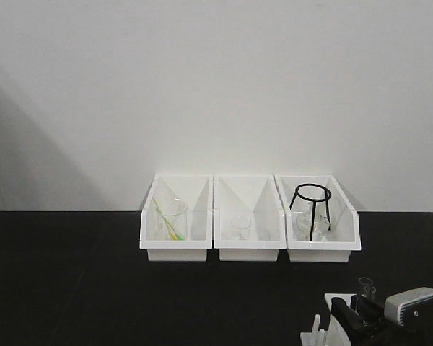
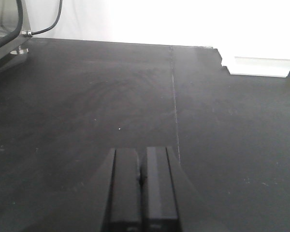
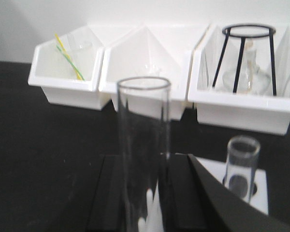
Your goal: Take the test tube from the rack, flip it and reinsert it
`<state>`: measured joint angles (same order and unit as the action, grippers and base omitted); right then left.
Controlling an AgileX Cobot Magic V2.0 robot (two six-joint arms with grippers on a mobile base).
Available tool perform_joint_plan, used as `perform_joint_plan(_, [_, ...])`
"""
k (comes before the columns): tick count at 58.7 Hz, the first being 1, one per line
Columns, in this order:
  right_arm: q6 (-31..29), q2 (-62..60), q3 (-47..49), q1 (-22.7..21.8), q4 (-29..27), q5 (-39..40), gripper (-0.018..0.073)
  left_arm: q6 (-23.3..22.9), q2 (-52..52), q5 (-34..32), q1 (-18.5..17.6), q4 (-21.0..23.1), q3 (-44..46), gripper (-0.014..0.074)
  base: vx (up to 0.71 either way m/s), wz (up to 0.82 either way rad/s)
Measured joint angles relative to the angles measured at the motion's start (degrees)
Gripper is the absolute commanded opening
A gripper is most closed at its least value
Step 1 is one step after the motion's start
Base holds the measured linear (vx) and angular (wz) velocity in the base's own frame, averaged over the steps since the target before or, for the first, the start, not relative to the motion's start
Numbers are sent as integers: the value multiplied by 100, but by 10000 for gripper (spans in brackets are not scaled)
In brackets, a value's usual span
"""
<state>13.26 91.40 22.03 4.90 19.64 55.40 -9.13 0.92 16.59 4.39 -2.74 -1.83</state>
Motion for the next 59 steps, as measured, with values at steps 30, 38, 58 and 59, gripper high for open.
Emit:
perform_joint_plan(30, [28, -2139, 284, 0, 2, -1559, 8, 0, 0, 0, 0, 0, 0, -6, 0, 0])
perform_joint_plan(38, [195, -2572, 628, 0, -4, -2424, 8, 0, 0, 0, 0, 0, 0, -6, 0, 0])
perform_joint_plan(58, [-181, -2768, 1125, 0, 1328, -3859, 8, 0, 0, 0, 0, 0, 0, -6, 0, 0])
perform_joint_plan(59, [-257, -2768, 1158, 0, 1414, -3928, 8, 0, 0, 0, 0, 0, 0, -6, 0, 0])
